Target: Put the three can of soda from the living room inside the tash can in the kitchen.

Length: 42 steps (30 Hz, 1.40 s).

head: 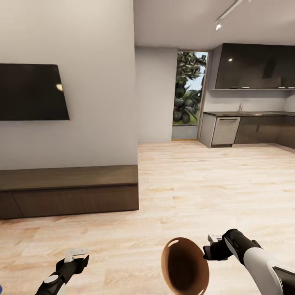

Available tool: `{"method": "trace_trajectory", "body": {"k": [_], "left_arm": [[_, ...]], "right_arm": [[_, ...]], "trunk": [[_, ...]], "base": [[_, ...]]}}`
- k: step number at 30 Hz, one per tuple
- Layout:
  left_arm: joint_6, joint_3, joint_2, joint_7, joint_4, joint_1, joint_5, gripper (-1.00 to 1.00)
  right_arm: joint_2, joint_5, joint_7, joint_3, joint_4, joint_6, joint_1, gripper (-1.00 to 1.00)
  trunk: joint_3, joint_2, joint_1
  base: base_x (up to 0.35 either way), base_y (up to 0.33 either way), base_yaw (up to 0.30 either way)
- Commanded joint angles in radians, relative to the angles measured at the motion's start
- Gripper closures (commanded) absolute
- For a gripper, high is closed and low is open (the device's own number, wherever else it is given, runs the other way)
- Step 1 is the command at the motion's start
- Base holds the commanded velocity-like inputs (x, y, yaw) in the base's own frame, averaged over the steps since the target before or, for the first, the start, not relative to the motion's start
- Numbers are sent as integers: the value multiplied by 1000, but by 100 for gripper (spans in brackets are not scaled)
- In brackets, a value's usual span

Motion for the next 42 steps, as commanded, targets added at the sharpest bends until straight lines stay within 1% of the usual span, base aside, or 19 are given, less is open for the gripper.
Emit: {"method": "trace_trajectory", "body": {"k": [1, 7, 16, 25, 29, 42], "left_arm": [[0, 0, 0, 0, 0, 0, 0, -100], [0, 0, 0, 0, 2, 0, 0, -100], [-1, 0, 0, 0, 3, 0, -1, -100], [-1, 0, 0, 1, -1, 0, 0, -100], [-1, 0, 0, 1, -1, 0, 0, -100], [0, 0, 0, -2, 2, 0, 1, -100]], "right_arm": [[0, -14, 4, -8, 0, 4, 0, 100], [0, -14, 3, -8, 1, 3, 0, 100], [0, -14, 2, -8, 1, 3, 0, 100], [1, -14, 2, -8, 1, 3, 0, 100], [7, -12, 2, -8, 1, 3, 0, 100], [12, -11, 2, -8, 1, 3, 0, 100]], "trunk": [[0, 0, 0], [0, 0, 0], [0, 0, 0], [0, 0, 0], [0, 0, 0], [0, 0, 0]], "base": [[-17, 60, 0], [8, 30, 0], [168, 140, 0], [39, 38, 13], [4, 4, 184], [0, -28, 240]]}}
